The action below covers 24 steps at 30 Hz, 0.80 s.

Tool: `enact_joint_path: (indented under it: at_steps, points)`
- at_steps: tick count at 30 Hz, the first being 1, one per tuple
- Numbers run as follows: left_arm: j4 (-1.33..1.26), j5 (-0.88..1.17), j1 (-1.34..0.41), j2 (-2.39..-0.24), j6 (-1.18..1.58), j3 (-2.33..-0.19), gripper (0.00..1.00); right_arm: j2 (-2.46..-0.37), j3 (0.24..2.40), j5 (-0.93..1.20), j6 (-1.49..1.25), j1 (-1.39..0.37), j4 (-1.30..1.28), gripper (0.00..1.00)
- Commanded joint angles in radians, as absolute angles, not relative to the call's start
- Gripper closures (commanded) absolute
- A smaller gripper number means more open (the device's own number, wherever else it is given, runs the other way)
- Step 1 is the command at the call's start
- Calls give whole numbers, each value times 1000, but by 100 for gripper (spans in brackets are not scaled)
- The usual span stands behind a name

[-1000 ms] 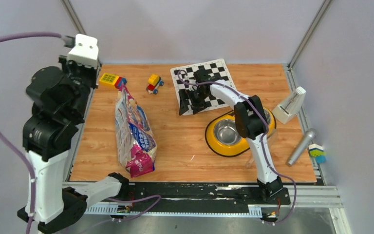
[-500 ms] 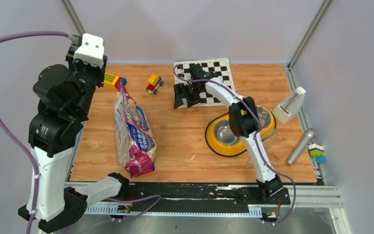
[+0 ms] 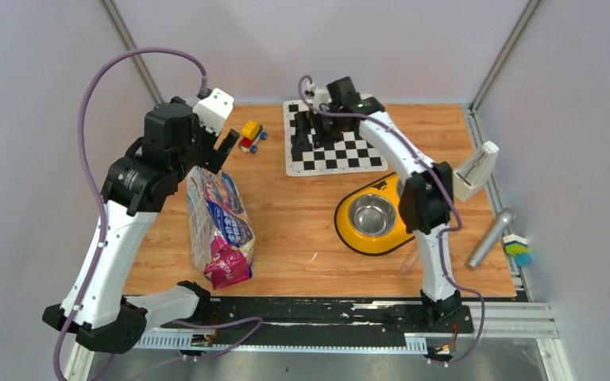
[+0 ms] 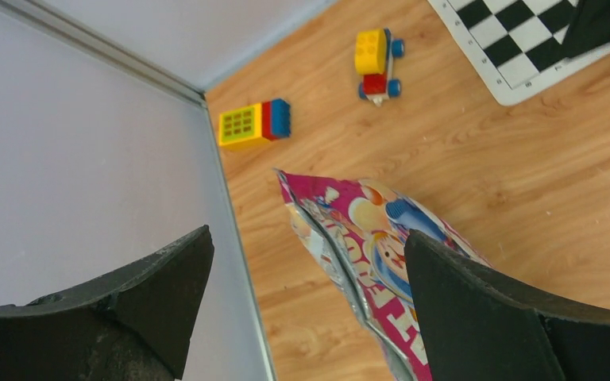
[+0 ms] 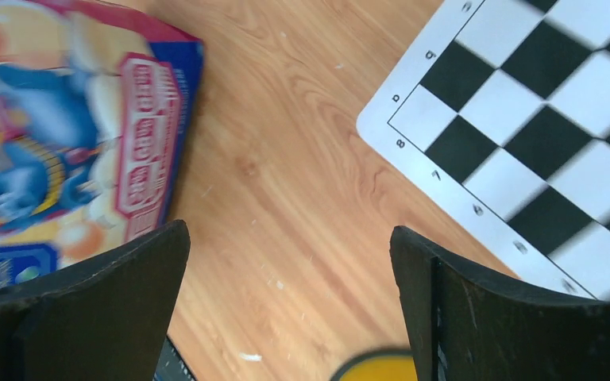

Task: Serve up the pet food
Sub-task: Move the pet food bag to the center of the board.

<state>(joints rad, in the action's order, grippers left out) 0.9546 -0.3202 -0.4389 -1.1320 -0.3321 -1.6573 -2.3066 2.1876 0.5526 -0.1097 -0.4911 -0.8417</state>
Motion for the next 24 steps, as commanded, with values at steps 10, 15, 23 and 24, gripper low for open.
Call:
enact_joint_path:
  at_steps: [10,15,23,24]
  points:
    - [1190,-141,-361,-1190,-121,-1676,5,-1733,1867,427,34,-426,-757,0]
    - [1211,-110,-306,-1186,-96,-1644,7,-1682,1814,428,27,-399,-732,0]
    - [1297,-12,-287,-1202,-100,-1550,17,-1644,1790,395,20,-385,-721,0]
    - [1298,-11,-287,-1194,-105,-1538,17,-1639,1786,388,20,-385,-721,0]
